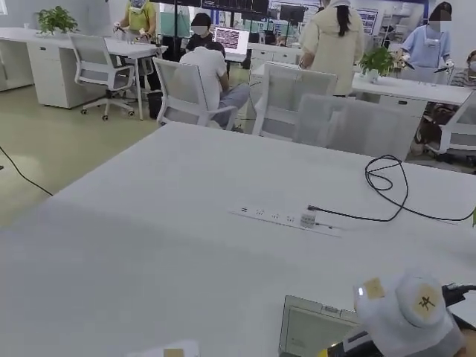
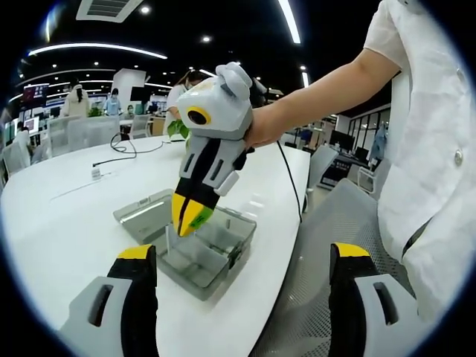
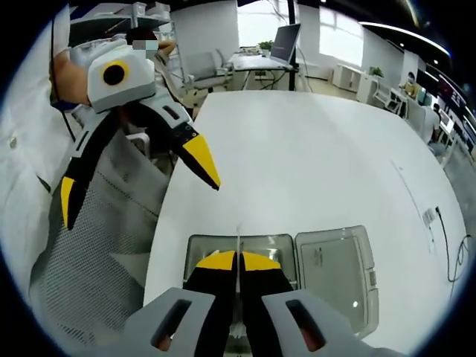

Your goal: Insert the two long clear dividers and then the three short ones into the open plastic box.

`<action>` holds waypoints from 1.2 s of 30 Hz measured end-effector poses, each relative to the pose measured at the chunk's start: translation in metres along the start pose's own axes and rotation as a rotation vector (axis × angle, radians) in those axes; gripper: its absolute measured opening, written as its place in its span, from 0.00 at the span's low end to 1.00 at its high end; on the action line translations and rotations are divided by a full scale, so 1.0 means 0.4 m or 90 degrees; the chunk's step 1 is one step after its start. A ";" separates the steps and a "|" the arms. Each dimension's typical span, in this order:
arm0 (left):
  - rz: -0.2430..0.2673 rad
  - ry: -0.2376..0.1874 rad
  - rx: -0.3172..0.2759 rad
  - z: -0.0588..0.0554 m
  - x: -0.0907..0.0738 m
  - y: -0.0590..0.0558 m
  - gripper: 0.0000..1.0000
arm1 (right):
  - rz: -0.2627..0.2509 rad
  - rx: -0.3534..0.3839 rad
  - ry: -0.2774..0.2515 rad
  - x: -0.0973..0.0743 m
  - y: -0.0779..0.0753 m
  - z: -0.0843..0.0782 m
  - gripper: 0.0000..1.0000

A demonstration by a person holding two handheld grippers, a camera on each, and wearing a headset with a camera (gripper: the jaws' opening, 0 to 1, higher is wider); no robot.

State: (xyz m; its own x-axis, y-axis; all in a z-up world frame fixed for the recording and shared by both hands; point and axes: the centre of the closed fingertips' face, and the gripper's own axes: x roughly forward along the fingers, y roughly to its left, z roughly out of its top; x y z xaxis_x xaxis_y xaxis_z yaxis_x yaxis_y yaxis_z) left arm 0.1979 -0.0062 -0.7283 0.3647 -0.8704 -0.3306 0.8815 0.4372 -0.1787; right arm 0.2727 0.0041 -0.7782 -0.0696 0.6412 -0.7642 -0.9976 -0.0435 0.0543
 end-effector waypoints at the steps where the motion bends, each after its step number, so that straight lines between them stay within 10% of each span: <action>1: 0.001 0.000 0.001 0.000 0.000 0.000 0.99 | 0.000 -0.004 0.004 0.004 0.001 -0.001 0.02; 36: -0.001 0.000 -0.005 -0.005 0.002 -0.002 0.98 | 0.013 -0.016 0.108 0.089 -0.003 -0.062 0.03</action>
State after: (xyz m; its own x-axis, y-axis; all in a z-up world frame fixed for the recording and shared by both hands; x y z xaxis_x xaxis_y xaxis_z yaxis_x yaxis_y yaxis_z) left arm 0.1969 -0.0069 -0.7304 0.3637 -0.8712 -0.3297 0.8797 0.4376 -0.1859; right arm 0.2714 0.0080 -0.8213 -0.0868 0.5009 -0.8611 -0.9956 -0.0753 0.0566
